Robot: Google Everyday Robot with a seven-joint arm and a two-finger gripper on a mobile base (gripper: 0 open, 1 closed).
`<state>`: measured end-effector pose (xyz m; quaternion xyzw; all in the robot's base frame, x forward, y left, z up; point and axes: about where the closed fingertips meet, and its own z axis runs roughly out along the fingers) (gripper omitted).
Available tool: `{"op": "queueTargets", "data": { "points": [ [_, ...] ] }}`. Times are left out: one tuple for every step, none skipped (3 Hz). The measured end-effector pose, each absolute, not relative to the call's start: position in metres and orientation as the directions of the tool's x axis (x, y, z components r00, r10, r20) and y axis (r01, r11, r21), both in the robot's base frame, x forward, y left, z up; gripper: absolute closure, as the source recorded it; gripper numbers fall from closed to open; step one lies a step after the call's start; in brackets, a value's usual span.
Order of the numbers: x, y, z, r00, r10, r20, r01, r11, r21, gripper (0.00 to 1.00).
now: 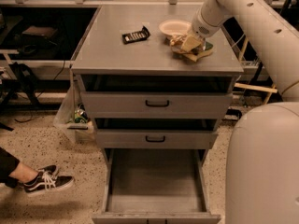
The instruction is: Pick orange can from bottom drawer and place on counter
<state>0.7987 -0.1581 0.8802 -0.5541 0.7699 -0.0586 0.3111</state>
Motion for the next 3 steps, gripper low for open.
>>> {"op": "queueTargets", "data": {
  "points": [
    [0.7987, -0.1581, 0.8802, -0.192, -0.89, -0.414, -0.817, 0.379, -0.435, 0.12],
    [0.7987, -0.158, 0.88, -0.192, -0.89, -0.414, -0.817, 0.379, -0.435, 0.0],
    [0.7987, -0.158, 0.8801, -0.192, -0.89, -0.414, -0.817, 0.379, -0.435, 0.0]
  ]
}}
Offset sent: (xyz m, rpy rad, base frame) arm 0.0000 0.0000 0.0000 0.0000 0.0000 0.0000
